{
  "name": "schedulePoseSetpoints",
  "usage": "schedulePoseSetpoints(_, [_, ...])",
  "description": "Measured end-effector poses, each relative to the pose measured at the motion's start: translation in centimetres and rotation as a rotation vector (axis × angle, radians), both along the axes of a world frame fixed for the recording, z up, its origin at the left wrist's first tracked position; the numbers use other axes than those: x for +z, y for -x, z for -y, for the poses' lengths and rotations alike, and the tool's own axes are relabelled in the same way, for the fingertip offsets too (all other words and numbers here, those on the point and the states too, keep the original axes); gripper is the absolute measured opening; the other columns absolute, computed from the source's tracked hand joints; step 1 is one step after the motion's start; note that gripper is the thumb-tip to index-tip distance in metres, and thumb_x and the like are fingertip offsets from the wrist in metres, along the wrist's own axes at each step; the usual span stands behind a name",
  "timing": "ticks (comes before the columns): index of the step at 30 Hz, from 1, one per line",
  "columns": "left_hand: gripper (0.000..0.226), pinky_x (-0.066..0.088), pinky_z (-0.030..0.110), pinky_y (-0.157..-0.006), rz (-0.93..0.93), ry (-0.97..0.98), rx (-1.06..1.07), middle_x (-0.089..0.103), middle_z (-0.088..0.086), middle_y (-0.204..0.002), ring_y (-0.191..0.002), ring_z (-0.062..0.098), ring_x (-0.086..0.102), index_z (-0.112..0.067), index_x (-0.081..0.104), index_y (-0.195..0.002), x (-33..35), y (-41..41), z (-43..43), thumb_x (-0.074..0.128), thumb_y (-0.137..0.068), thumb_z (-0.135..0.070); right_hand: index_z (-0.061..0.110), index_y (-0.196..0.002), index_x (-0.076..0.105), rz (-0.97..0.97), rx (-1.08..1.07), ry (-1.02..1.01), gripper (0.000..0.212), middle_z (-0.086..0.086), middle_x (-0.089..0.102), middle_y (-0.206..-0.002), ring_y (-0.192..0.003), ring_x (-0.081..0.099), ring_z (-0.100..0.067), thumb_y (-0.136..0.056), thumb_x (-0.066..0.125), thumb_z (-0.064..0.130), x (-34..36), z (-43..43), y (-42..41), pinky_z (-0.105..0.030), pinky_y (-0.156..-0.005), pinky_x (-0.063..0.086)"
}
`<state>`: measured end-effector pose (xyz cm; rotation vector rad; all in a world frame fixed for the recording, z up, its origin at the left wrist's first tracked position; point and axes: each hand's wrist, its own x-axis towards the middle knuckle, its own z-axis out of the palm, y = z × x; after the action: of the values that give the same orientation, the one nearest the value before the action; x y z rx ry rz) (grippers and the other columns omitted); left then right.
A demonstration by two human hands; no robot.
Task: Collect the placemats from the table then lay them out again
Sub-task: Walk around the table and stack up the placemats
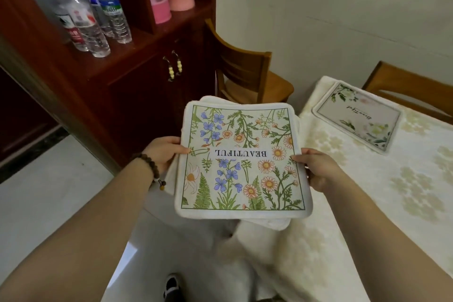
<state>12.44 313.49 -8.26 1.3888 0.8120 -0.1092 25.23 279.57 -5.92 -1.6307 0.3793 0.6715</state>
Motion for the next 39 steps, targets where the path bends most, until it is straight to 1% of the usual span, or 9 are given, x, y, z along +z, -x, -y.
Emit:
schedulePoseSetpoints(2, [0.020,0.058,0.032,-0.055,0.002,0.015,-0.009,0.075,0.013,-0.086,-0.074,0.025,0.073,-0.006,0.067,-0.096,0.0,-0.1,-3.2,0.069,-0.078,0.004,0.009,-0.087,0.062,0.003,-0.020,0.005,0.011,-0.012,0.071,-0.080,-0.070,0.067,-0.026,-0.087,0.060,-0.002,-0.3,-3.2,0.2,-0.031,-0.048,0.054])
schedulePoseSetpoints(6, [0.017,0.058,0.032,-0.053,-0.012,0.050,-0.059,0.076,0.012,-0.083,-0.073,0.024,0.073,-0.005,0.067,-0.096,0.4,-0.9,-8.8,0.066,-0.081,0.004,0.006,-0.092,0.063,-0.014,-0.062,-0.009,0.010,-0.013,0.074,-0.078,-0.069,0.070,-0.026,-0.088,0.059,-0.002,-0.8,-8.4,0.5,-0.035,-0.048,0.056])
schedulePoseSetpoints(9, [0.016,0.057,0.030,-0.051,-0.012,0.071,-0.113,0.076,0.011,-0.079,-0.071,0.023,0.073,-0.004,0.066,-0.095,0.7,-2.5,-11.3,0.065,-0.082,0.005,0.005,-0.095,0.062,-0.024,-0.100,-0.013,0.010,-0.016,0.073,-0.087,-0.074,0.070,-0.028,-0.089,0.059,-0.001,-0.9,-10.4,0.4,-0.036,-0.052,0.056])
schedulePoseSetpoints(15, [0.022,0.058,0.041,-0.074,-0.043,0.076,-0.226,0.075,0.015,-0.092,-0.086,0.028,0.072,-0.005,0.067,-0.101,-0.2,-7.9,-13.1,0.069,-0.080,0.000,0.002,-0.112,0.060,-0.022,-0.158,-0.003,0.023,-0.020,0.070,-0.101,-0.082,0.068,-0.030,-0.089,0.058,0.001,-1.4,-11.1,-1.7,-0.039,-0.061,0.056])
schedulePoseSetpoints(17, [0.022,0.058,0.041,-0.076,-0.043,0.082,-0.260,0.075,0.015,-0.093,-0.087,0.028,0.072,-0.006,0.068,-0.100,-0.8,-10.3,-12.9,0.069,-0.080,0.000,-0.001,-0.116,0.058,-0.020,-0.180,0.008,0.028,-0.022,0.069,-0.107,-0.088,0.066,-0.033,-0.089,0.059,0.001,-1.8,-10.6,-2.9,-0.043,-0.067,0.056])
schedulePoseSetpoints(20, [0.020,0.059,0.038,-0.068,-0.038,0.113,-0.316,0.075,0.015,-0.092,-0.086,0.027,0.073,-0.006,0.069,-0.098,-1.5,-14.7,-12.0,0.069,-0.079,0.002,-0.002,-0.120,0.056,-0.019,-0.228,0.018,0.032,-0.023,0.067,-0.112,-0.096,0.063,-0.036,-0.089,0.059,0.002,-2.5,-9.3,-5.1,-0.046,-0.074,0.056])
schedulePoseSetpoints(27, [0.022,0.059,0.035,-0.060,-0.032,0.100,-0.511,0.075,0.015,-0.093,-0.084,0.026,0.073,-0.006,0.068,-0.101,-1.5,-29.8,-7.1,0.069,-0.080,0.002,-0.001,-0.119,0.057,-0.010,-0.417,-0.011,0.031,-0.023,0.068,-0.109,-0.088,0.065,-0.035,-0.088,0.059,0.003,-4.1,-4.1,-12.8,-0.042,-0.069,0.056])
schedulePoseSetpoints(36, [0.021,0.058,0.039,-0.070,-0.059,0.025,-0.814,0.076,0.013,-0.092,-0.085,0.026,0.073,-0.008,0.069,-0.099,-0.7,-45.3,4.3,0.070,-0.080,-0.002,0.002,-0.105,0.059,-0.011,-0.740,-0.028,0.019,-0.020,0.069,-0.095,-0.083,0.065,-0.033,-0.087,0.059,0.000,-2.8,4.1,-17.2,-0.045,-0.072,0.056])
schedulePoseSetpoints(39, [0.019,0.058,0.039,-0.071,-0.067,0.019,-0.902,0.076,0.012,-0.092,-0.085,0.025,0.073,-0.009,0.070,-0.097,-0.9,-49.2,8.3,0.072,-0.079,-0.003,0.002,-0.102,0.060,-0.018,-0.843,-0.027,0.015,-0.019,0.070,-0.091,-0.081,0.066,-0.033,-0.087,0.059,-0.001,-2.7,6.5,-18.0,-0.044,-0.068,0.056])
